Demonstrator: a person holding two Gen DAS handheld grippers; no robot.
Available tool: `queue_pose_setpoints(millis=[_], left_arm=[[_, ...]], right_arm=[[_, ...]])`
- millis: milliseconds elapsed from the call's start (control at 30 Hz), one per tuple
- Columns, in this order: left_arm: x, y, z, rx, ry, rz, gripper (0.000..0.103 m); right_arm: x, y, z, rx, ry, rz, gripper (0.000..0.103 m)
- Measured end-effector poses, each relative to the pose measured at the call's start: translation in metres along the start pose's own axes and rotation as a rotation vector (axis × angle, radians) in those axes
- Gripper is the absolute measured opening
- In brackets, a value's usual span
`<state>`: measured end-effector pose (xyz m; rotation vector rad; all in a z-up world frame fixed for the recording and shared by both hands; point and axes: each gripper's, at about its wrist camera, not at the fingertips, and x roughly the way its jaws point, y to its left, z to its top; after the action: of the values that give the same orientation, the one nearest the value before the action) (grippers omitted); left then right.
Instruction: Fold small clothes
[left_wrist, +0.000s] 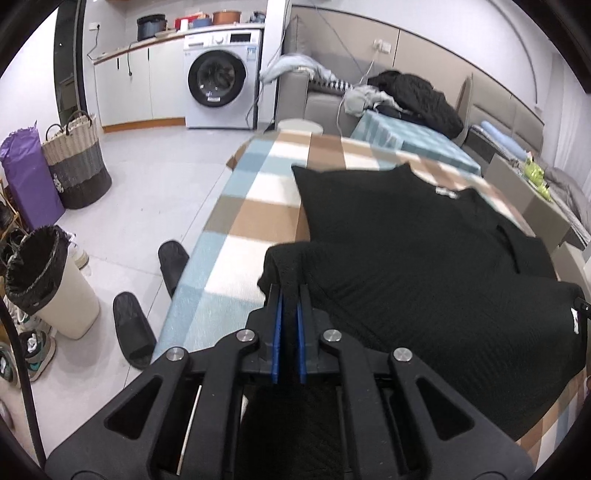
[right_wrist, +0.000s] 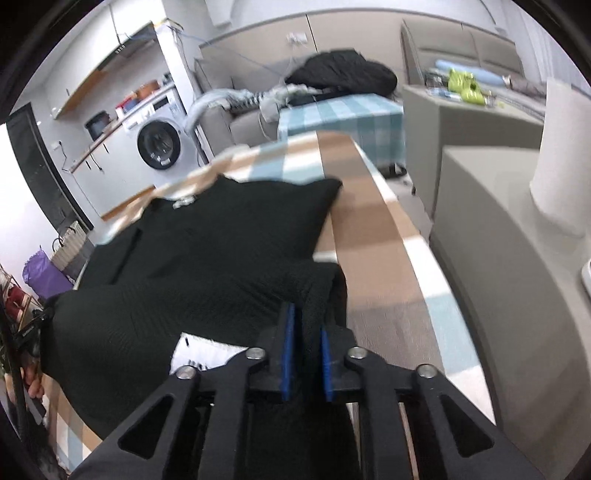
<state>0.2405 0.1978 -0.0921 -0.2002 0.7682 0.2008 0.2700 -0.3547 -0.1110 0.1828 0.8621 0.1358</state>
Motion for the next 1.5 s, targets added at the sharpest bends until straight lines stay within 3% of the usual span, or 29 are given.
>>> queue_pose_setpoints(millis=[67, 100, 133, 167, 300, 467, 533, 600, 633, 733, 867, 1167, 1500], left_arm=[[0.004, 0.0, -0.006, 0.003, 0.022, 0.026, 0.026], [0.005, 0.001, -0.009, -0.005, 0.024, 0.043, 0.047], [0.005, 0.002, -0.011, -0.017, 0.02, 0.055, 0.061], [0.006, 0.005, -0.013, -0.034, 0.015, 0.058, 0.062], [0.016, 0.014, -0.013, -0.091, 0.065, 0.012, 0.062], [0.027, 0.011, -0.011, -0.081, 0.097, -0.025, 0.059], [0.034, 0.008, -0.012, -0.072, 0.118, -0.066, 0.041], [0.036, 0.002, -0.012, -0.051, 0.116, -0.083, 0.033], [0.035, -0.002, -0.012, -0.028, 0.111, -0.086, 0.024], [0.034, -0.015, -0.013, 0.051, 0.107, -0.071, 0.016], [0.027, -0.02, -0.017, 0.068, 0.104, -0.064, 0.014], [-0.001, -0.027, -0.041, 0.133, 0.101, -0.051, 0.013], [-0.056, -0.02, -0.09, 0.183, 0.073, -0.034, 0.013]], right_arm=[[-0.002, -0.006, -0.006, 0.019, 0.013, 0.011, 0.042], [-0.004, -0.01, -0.008, 0.034, 0.017, 0.011, 0.045], [-0.007, -0.013, -0.012, 0.052, 0.018, 0.026, 0.046], [-0.006, -0.016, -0.015, 0.06, 0.025, 0.051, 0.046], [0.002, -0.02, -0.02, 0.079, 0.072, 0.111, 0.046], [0.009, -0.018, -0.017, 0.097, 0.078, 0.142, 0.046], [0.013, -0.016, -0.015, 0.081, 0.078, 0.141, 0.046], [0.017, -0.013, -0.013, 0.067, 0.082, 0.133, 0.045], [0.019, -0.011, -0.012, 0.06, 0.084, 0.127, 0.041], [0.025, -0.006, -0.01, 0.028, 0.085, 0.124, 0.033], [0.032, 0.002, -0.007, -0.013, 0.108, 0.13, 0.024], [0.03, 0.005, -0.012, -0.055, 0.133, 0.13, 0.023], [-0.003, -0.002, -0.042, -0.117, 0.139, 0.129, 0.023]])
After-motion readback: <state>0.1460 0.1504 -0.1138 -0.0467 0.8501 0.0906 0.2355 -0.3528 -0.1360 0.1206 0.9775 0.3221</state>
